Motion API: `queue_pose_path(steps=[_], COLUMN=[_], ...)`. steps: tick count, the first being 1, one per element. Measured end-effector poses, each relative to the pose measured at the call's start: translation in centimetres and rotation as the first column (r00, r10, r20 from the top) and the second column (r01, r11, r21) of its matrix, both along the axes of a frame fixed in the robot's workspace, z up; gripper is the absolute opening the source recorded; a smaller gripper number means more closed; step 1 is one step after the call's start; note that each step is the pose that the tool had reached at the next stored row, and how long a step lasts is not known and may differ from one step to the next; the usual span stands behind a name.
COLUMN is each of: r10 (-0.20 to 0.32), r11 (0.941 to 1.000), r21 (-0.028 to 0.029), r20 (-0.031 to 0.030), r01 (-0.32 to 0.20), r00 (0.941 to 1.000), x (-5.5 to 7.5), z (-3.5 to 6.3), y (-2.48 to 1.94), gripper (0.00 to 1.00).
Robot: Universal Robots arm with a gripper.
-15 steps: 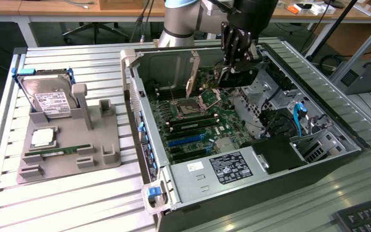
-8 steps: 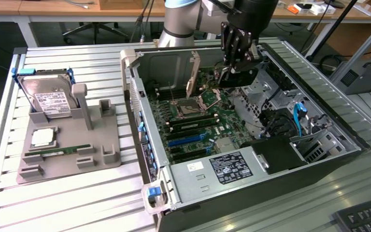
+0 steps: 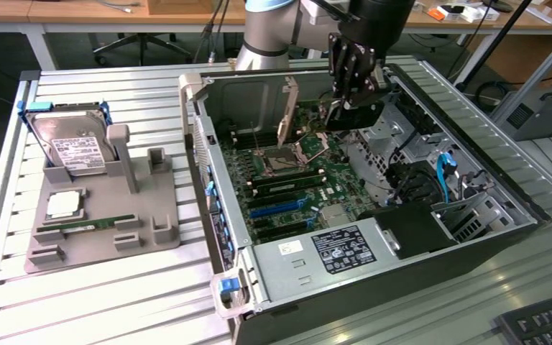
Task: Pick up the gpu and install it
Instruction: 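Insert the gpu into the slot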
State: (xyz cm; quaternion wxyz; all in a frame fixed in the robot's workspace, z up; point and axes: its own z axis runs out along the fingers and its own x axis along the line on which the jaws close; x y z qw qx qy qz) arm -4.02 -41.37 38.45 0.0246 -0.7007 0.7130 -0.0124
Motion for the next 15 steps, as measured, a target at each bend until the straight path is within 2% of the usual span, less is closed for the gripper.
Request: queue_pose_path(steps=[15], r10=[0.035], r11=[0.9994], r21=[0.0000], r20=[0.0000], r01=[-0.035], r00=[0.9994], x=[0.00], z=[0.00], y=[-0.21], gripper=[0.27])
